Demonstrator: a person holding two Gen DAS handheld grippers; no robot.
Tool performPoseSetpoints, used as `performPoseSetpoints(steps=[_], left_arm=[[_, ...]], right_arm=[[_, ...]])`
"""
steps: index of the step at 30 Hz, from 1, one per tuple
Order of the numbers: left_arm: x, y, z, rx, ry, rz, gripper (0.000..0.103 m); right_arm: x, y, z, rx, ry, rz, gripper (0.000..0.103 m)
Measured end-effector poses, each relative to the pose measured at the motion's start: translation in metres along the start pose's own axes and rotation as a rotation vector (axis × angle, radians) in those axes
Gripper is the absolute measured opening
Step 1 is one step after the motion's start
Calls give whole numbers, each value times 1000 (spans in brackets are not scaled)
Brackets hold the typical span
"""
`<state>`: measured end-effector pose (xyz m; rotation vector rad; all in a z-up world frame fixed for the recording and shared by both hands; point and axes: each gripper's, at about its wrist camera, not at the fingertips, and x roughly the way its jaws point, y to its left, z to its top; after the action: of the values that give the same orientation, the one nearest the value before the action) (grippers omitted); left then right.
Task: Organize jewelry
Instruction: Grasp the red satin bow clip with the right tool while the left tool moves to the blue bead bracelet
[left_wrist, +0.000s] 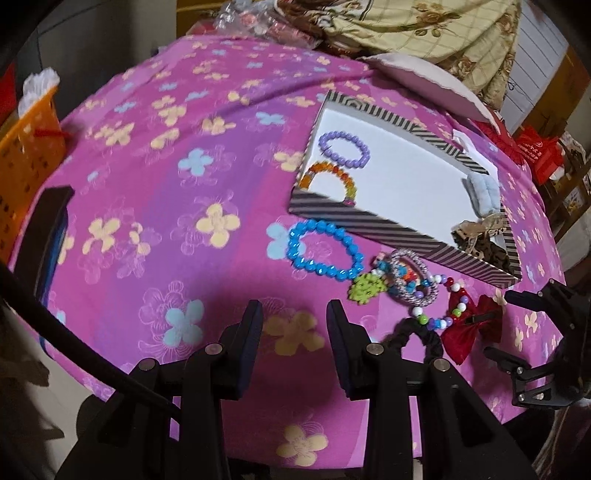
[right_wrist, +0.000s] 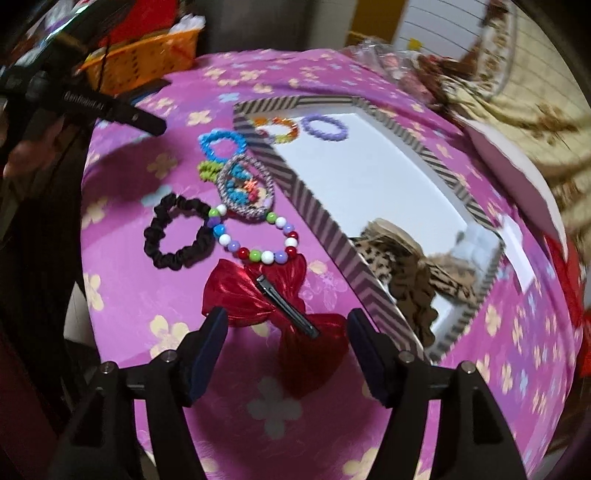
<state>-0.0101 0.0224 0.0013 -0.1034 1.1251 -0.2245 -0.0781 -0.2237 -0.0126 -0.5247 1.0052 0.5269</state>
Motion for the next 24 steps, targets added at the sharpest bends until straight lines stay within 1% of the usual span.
performPoseSetpoints(steps=[5,6,7,8,9,10,12,14,19,22,23,24], left_arm=[[14,9,6,-44,40,-14,39],[17,10,8,-55,49,-19,39],[19,11,10,-64,53,-21,39],[21,12,13,-77,56,-23,39],[23,13,16,-89,57,-25,39],[25,13,18,-98,58,-25,40],[31,13,24,-117,62,-19,40],[36,11,31,-134,63,-10,40],[43,9,48,-161,12,31,40],[54,6,52,-141,30,58,40],[57,4,52,-133,40,67,40],[61,3,51,-126,47,76,40]], right_arm=[[21,-3,3,-47,49,20,70],[24,-5,1,-40,56,26,67],[26,-6,0,-27,56,39,64],[24,-8,-3,6,37,70,52],[24,-8,-5,22,32,85,44],[23,-7,-8,34,23,87,41],[19,-3,-16,53,8,77,32],[14,0,-24,79,2,73,28],[5,5,-42,140,-6,71,27],[2,7,-45,162,-17,73,27],[2,7,-46,163,-20,67,29],[3,8,-45,159,-20,62,37]])
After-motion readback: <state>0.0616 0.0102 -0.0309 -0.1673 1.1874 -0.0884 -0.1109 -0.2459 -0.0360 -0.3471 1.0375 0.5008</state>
